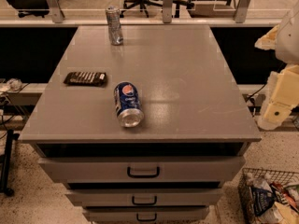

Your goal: Place pepsi can upright

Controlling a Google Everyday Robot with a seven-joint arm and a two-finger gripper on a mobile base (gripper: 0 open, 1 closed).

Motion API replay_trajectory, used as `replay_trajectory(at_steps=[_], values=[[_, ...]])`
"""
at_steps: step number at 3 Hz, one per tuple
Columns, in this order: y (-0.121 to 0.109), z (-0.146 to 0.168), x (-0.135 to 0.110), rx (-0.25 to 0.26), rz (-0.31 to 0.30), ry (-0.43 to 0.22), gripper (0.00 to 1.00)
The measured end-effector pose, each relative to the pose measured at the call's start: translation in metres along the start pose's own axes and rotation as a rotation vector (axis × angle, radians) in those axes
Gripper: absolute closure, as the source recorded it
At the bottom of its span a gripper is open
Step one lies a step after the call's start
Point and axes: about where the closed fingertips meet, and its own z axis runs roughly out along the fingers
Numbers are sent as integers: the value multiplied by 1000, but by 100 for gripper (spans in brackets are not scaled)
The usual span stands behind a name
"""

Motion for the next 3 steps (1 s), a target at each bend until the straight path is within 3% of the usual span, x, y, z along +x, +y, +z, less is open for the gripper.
replay_trajectory(at_steps=[1,2,3], values=[[0,0,0,0,0,0,0],[-9,12,-21,-6,-14,-28,0],[-26,33,-63,-2,6,-61,0]])
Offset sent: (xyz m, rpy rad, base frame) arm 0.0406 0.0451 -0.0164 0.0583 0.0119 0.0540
